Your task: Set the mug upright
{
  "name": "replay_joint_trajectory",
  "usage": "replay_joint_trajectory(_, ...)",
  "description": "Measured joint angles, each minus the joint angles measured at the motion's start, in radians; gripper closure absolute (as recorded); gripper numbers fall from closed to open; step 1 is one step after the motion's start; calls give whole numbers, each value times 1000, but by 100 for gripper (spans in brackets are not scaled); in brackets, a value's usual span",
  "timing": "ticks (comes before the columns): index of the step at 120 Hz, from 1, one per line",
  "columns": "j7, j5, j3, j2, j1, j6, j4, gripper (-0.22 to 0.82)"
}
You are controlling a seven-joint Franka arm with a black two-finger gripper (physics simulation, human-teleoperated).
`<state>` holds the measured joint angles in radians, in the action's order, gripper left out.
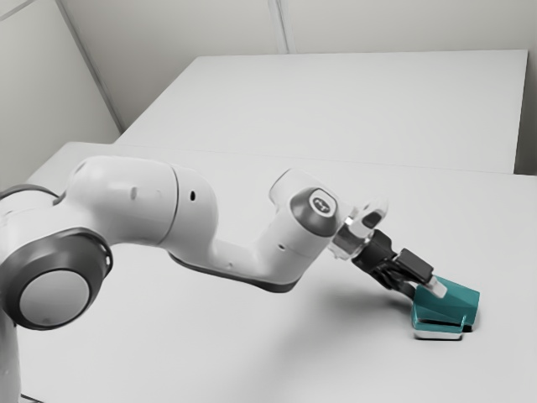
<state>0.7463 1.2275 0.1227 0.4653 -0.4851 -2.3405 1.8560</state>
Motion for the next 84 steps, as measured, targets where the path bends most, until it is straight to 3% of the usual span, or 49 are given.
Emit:
replay_joint_trajectory(55, 29, 59, 0, 40, -27, -23, -39, 2)
replay_joint_trajectory(84, 37, 79, 0, 52, -32, -25, -40, 18)
